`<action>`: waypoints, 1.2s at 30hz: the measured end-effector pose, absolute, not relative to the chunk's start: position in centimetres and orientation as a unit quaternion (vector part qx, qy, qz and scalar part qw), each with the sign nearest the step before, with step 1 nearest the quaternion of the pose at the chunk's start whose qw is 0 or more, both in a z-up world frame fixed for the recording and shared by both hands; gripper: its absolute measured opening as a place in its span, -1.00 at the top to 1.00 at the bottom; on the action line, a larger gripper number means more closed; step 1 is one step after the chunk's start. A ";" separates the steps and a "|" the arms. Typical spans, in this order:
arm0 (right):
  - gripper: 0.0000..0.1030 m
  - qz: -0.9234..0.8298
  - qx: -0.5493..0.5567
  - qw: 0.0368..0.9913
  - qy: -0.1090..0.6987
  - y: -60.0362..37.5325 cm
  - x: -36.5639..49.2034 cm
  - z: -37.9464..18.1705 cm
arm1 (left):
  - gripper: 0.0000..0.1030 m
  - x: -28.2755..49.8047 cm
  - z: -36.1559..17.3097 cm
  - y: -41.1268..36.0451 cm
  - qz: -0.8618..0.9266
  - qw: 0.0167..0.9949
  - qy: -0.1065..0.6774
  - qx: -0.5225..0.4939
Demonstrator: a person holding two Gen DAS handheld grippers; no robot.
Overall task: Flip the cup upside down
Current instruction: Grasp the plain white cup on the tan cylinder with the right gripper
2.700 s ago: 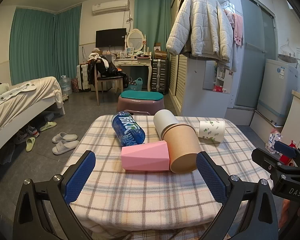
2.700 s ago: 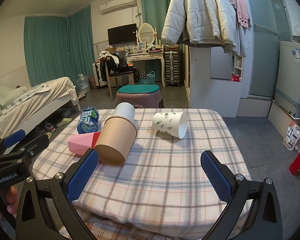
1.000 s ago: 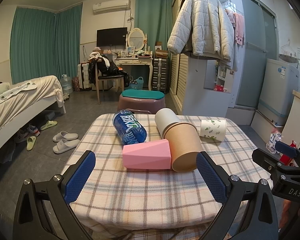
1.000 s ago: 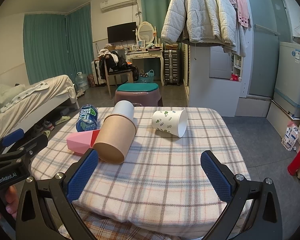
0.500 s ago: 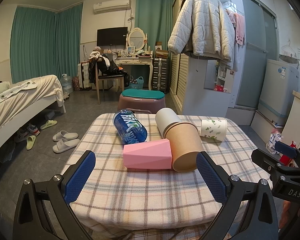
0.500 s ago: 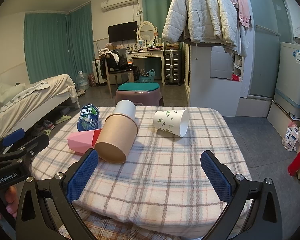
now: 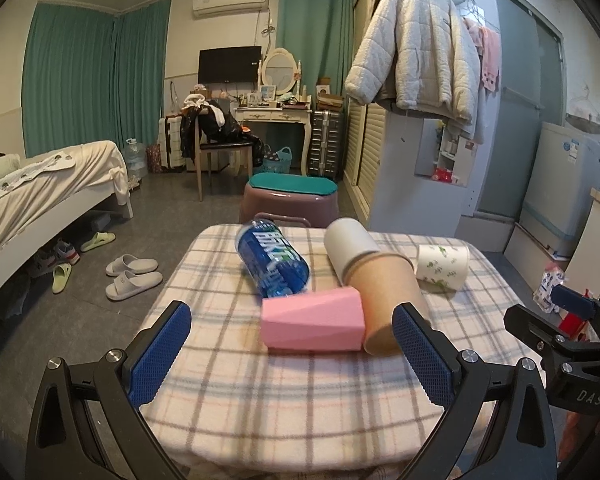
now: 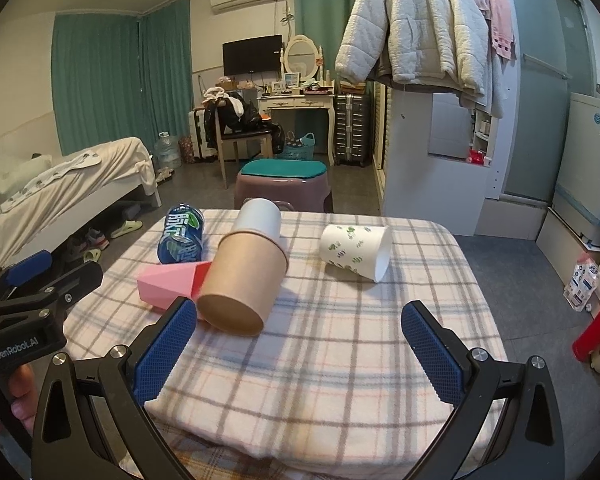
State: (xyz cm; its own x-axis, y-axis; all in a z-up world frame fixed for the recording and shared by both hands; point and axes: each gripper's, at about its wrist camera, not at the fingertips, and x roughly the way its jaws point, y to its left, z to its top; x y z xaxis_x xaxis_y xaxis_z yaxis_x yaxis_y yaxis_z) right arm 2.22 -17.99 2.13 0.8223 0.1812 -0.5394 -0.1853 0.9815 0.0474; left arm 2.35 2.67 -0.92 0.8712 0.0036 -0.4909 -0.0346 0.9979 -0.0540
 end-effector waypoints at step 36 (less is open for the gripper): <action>-0.65 0.181 -0.040 0.796 0.576 -7.2 31.2 -5.5 | -1.00 18.1 -4.8 11.3 0.054 0.941 0.327 -0.066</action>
State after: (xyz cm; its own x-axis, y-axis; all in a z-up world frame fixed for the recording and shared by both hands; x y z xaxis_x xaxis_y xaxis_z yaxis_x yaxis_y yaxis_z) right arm 31.16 -7.20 -5.52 0.2706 0.2427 -0.9316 -0.3338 0.9313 0.1457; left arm 18.12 11.35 -4.76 0.7806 0.0587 -0.6223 -0.1450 0.9854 -0.0889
